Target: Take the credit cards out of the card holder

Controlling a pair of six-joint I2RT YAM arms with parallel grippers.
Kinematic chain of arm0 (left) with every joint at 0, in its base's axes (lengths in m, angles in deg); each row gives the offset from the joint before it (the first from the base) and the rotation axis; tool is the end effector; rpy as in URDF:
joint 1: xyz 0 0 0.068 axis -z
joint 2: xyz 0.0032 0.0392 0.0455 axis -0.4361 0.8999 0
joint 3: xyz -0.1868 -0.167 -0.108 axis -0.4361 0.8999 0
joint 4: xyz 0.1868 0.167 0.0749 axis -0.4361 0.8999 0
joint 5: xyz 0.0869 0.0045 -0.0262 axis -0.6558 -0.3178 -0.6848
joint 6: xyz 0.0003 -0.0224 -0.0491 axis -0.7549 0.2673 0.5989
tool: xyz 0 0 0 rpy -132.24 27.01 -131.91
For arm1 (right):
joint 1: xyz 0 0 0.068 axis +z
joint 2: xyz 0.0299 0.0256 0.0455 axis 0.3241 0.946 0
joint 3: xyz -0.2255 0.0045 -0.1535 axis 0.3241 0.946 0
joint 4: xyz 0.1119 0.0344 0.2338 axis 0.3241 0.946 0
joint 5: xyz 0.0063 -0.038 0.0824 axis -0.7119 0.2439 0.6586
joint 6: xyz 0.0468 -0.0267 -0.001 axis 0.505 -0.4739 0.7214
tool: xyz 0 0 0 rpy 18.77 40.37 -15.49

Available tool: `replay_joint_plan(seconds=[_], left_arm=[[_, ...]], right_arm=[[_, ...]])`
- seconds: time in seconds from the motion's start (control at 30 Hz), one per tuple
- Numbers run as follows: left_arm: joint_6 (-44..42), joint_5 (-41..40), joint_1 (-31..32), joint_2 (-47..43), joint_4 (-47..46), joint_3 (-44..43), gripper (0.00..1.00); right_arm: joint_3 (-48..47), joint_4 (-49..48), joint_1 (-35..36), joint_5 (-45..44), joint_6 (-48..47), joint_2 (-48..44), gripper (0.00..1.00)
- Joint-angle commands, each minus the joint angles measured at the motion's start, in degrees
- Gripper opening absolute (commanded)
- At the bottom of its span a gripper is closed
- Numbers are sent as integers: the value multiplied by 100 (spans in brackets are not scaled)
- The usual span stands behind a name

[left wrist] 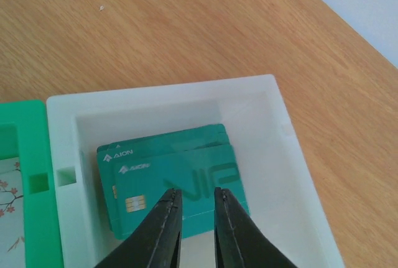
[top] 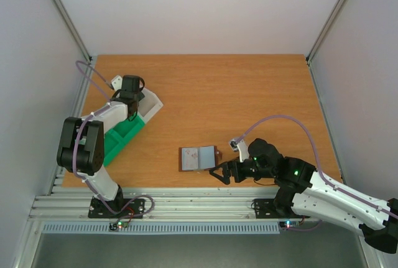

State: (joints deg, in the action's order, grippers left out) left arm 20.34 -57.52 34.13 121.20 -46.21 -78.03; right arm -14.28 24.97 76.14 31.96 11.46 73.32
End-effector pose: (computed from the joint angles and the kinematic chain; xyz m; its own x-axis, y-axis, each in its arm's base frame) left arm 0.3548 -0.0376 0.1914 -0.3863 -0.5975 -0.7026 -0.5828 0.7486 -0.3161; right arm 0.0727 0.1304 0.2518 -0.5299 -0.3869 -0.7547 -0.8235 0.4474 0.3488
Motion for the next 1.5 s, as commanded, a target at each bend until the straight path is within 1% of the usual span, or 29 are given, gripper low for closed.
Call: replay_joint_plan(seconds=[0.0,0.1,0.23,0.3,0.37,0.4,0.5,0.57,0.7,0.77,0.83,0.9,1.0,1.1,1.17,1.23,1.33,1.4,1.47], left_arm=[[-32,-84,-36,-185,352,-322,17],[-56,38,-36,-288,612,-480,22],[-68,214,-36,-578,849,-532,32],[-86,365,-36,-821,954,-515,45],[-119,611,-36,-1087,1236,-536,63],[-141,768,-36,-1210,1373,-570,70],[-537,1186,-36,-1636,1864,-635,82],[-820,1446,-36,-1941,2187,-605,87],[-1312,1935,-36,-2622,2912,-490,93],[-1453,2321,-36,-2919,3171,-368,95],[-1583,2900,-36,-3191,3366,-190,96],[-1632,3593,-36,-3451,3475,42,95],[-1620,4687,-16,-3767,3305,518,88],[-1510,5331,92,-3978,3254,784,84],[-1526,5412,228,-4039,3281,867,82],[-1574,5405,406,-4018,3375,887,80],[-1578,5331,727,-3980,3438,943,72],[-1409,5294,938,-4026,3272,1080,69],[-1215,5312,1106,-4058,3060,1239,68]], right_arm=[[-198,176,25,-142,-127,-163,98],[-197,276,25,-231,-138,-286,99],[-246,456,25,-408,-59,-429,98],[-284,588,25,-544,12,-447,98],[-348,716,25,-693,94,-398,98],[-391,767,25,-720,122,-350,98],[-514,909,25,-819,213,-148,98],[-531,876,27,-802,252,-5,99],[-618,738,25,-674,335,436,98],[-683,690,27,-671,389,713,96],[-758,679,25,-724,455,979,95],[-823,541,25,-729,472,1246,90],[-881,262,25,-703,458,1624,77],[-982,23,25,-653,416,2039,57],[-1041,-111,25,-655,410,2380,47],[-1100,-262,18,-678,419,2676,39],[-1210,-487,16,-656,381,3134,27],[-1324,-595,16,-649,320,3416,23],[-1437,-651,12,-677,292,3668,22]])
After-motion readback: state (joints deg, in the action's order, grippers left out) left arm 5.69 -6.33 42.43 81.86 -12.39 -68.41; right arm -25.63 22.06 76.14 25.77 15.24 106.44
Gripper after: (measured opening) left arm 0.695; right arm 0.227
